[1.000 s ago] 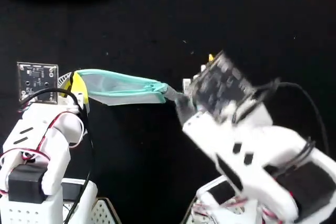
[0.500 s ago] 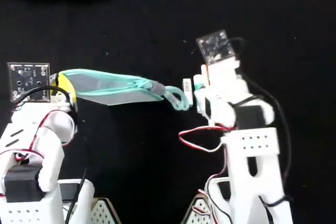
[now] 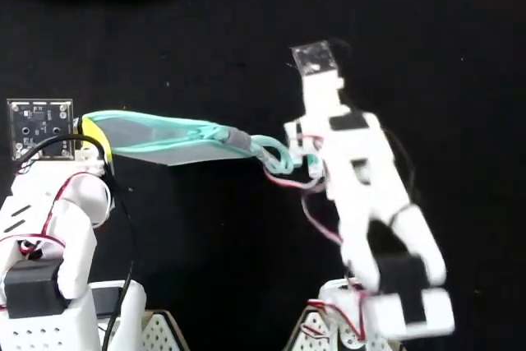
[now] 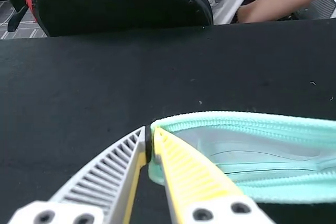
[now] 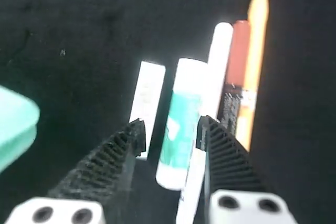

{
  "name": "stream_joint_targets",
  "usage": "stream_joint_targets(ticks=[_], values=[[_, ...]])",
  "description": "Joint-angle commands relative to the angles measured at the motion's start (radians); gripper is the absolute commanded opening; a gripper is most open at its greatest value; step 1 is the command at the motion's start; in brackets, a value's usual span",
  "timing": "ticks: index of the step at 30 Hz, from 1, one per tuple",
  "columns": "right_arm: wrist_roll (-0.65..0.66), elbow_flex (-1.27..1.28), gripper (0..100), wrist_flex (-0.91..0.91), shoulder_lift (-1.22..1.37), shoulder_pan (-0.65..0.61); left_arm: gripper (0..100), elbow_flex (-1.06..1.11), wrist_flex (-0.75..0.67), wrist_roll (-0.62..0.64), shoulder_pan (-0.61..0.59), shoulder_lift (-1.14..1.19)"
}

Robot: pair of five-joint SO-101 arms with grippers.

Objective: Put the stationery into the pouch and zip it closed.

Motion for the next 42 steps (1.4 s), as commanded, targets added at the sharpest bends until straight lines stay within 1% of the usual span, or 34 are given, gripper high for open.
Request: stream_joint_targets(ticks=[1,3,8,11,18,22,26,30,34,36,40,42], values=[[-0.014,-0.143,17.2,0.014,0.111,-0.031,3,0.05,0.029,-0.014,-0.004,0.009],[-0.031,-0.189,17.3,0.014,0.156,-0.038,3,0.048,0.029,-0.014,-0.001,0.009],[-0.043,-0.246,17.3,0.011,0.234,-0.115,3,0.048,0.029,-0.014,-0.005,0.009],[-0.091,-0.255,17.3,-0.009,0.263,-0.14,3,0.048,0.029,-0.014,-0.005,0.009],[-0.094,-0.288,17.8,-0.014,0.34,-0.107,3,0.048,0.029,-0.014,-0.005,0.009],[-0.054,-0.282,24.7,-0.012,0.366,-0.107,3,0.048,0.029,-0.014,-0.005,0.009],[-0.054,-0.282,22.4,-0.006,0.364,-0.104,3,0.047,0.029,-0.014,-0.005,0.009],[-0.052,-0.318,21.9,0.064,0.369,-0.104,3,0.047,0.029,-0.014,-0.005,0.009],[-0.051,-0.334,21.4,0.087,0.372,-0.104,3,0.047,0.029,-0.014,-0.005,0.009],[-0.031,-0.331,17.6,0.087,0.372,-0.106,3,0.045,0.029,-0.014,-0.005,0.009],[0.009,-0.329,2.1,0.084,0.371,-0.1,3,0.044,0.029,-0.014,-0.005,0.009],[0.005,-0.332,1.8,0.081,0.363,-0.078,3,0.048,0.029,-0.014,-0.004,0.009]])
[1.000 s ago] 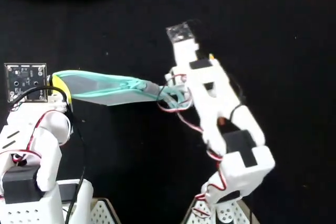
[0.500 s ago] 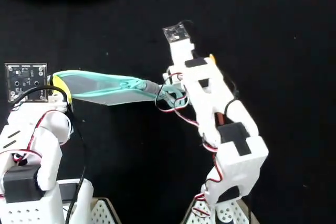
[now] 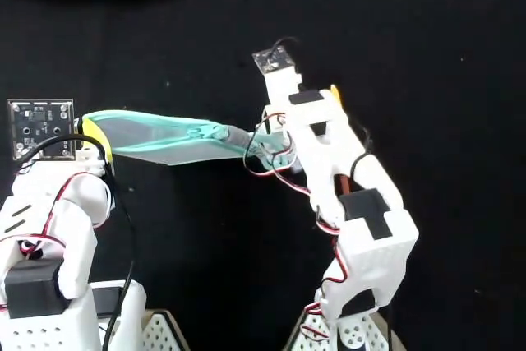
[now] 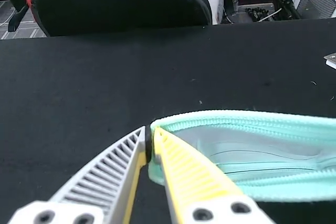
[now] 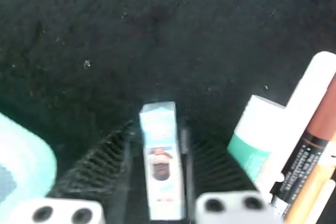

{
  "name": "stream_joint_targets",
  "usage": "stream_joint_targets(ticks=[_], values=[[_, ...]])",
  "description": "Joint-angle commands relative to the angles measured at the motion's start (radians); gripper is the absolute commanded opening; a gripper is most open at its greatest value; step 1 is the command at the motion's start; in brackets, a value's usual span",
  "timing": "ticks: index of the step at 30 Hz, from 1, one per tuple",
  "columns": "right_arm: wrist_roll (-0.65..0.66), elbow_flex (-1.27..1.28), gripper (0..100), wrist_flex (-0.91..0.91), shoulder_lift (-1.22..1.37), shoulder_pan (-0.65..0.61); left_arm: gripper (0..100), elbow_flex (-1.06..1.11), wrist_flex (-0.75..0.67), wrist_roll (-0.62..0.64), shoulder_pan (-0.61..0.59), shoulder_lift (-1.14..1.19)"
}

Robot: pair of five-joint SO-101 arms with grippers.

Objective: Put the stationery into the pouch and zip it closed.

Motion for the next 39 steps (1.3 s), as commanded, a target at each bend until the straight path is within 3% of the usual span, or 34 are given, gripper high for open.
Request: stream_joint_targets(ticks=[1,7,15,24,31,39], values=[[0.009,-0.051,1.2,-0.002,-0.027,0.044,3,0.048,0.031,-0.014,-0.004,0.011],[0.017,0.039,1.2,-0.017,-0.272,0.127,3,0.05,0.031,-0.014,-0.002,0.011],[0.014,0.229,1.2,-0.006,-0.808,0.127,3,0.05,0.031,-0.014,0.004,0.011],[0.008,0.199,1.2,0.201,-1.356,0.06,3,0.05,0.031,-0.014,0.005,0.011],[0.008,0.185,1.2,0.442,-1.334,0.002,3,0.05,0.031,-0.014,0.005,0.011],[0.072,0.354,1.2,0.459,-1.302,0.003,3,0.05,0.031,-0.014,0.005,0.011]])
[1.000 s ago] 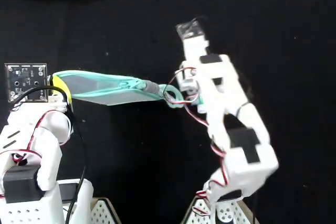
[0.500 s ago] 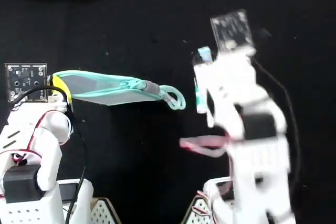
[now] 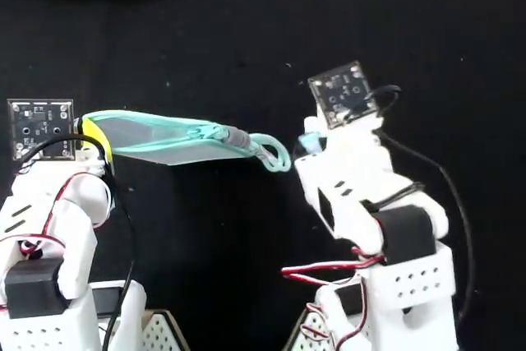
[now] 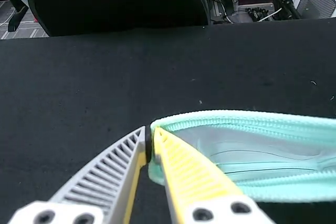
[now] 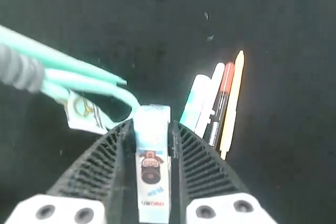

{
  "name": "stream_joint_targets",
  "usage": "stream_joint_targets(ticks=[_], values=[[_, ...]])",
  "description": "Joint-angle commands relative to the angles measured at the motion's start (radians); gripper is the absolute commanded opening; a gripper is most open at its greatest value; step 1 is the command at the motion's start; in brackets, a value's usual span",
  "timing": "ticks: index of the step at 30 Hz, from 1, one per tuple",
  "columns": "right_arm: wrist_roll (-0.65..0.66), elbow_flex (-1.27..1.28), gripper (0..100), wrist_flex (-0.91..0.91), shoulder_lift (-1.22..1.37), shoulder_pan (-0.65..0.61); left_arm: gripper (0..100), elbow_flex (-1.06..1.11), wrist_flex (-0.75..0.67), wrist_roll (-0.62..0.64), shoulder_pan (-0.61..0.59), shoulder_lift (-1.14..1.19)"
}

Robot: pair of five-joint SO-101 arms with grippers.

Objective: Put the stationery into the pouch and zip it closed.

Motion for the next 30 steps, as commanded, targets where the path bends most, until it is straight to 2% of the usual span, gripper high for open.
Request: stream_joint_targets(ticks=[1,3,5,11,15,22,30], values=[[0.041,0.039,1.2,0.005,0.008,-0.009,3,0.05,0.031,-0.014,0.004,0.011],[0.071,0.099,1.2,0.005,0.005,0.008,3,0.05,0.031,-0.014,0.002,0.011],[0.094,0.147,1.2,-0.005,0.004,0.078,3,0.05,0.031,-0.014,-0.001,0.011],[0.203,0.285,1.2,-0.118,0.012,0.437,3,0.05,0.031,-0.014,0.004,0.011],[0.273,0.414,1.2,-0.215,0.012,0.585,3,0.05,0.031,-0.014,0.004,0.011],[0.29,0.544,1.2,-0.419,0.12,0.671,3,0.05,0.031,-0.012,0.005,0.011],[0.276,0.286,1.2,-0.43,0.618,0.727,3,0.05,0.031,-0.012,0.005,0.011]])
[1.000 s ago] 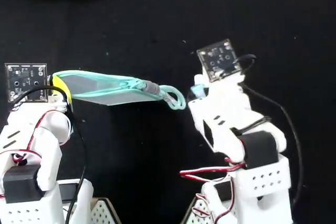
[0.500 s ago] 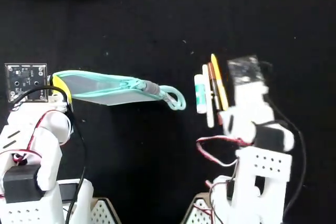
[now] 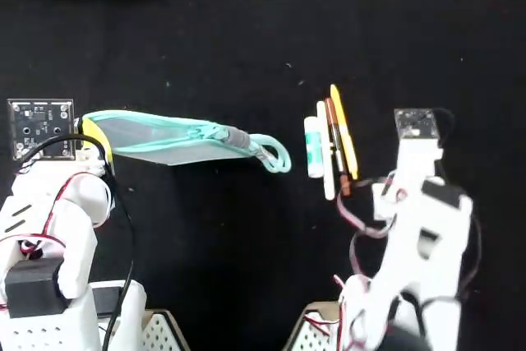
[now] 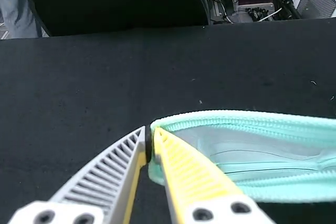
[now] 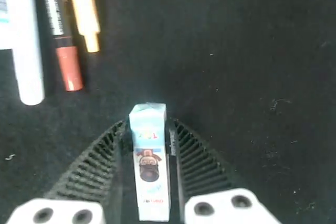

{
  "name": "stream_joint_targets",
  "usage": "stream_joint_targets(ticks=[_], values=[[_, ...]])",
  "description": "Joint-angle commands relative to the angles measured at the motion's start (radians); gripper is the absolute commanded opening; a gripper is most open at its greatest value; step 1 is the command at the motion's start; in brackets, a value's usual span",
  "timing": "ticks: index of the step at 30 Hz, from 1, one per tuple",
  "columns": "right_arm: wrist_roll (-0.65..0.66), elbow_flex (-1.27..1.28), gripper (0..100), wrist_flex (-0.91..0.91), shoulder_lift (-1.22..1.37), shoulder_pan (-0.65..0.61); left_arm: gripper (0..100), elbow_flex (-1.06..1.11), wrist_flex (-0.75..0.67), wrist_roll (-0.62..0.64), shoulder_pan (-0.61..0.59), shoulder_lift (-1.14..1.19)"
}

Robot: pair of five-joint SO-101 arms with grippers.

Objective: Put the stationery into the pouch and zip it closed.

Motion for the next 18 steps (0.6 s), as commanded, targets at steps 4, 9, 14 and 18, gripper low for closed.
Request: stream_joint_targets(ticks=[4,9,14,18], values=[[-0.003,-0.202,1.5,-0.055,0.338,0.023,3,0.05,0.031,-0.012,0.005,0.011],[0.02,-0.237,10.4,-0.071,0.456,0.015,3,0.05,0.031,-0.012,0.005,0.011],[0.049,-0.234,16.0,-0.071,0.456,-0.006,3,0.048,0.021,-0.012,0.005,0.018],[0.044,-0.239,12.0,-0.069,0.446,-0.023,3,0.048,0.021,-0.012,0.005,0.02]])
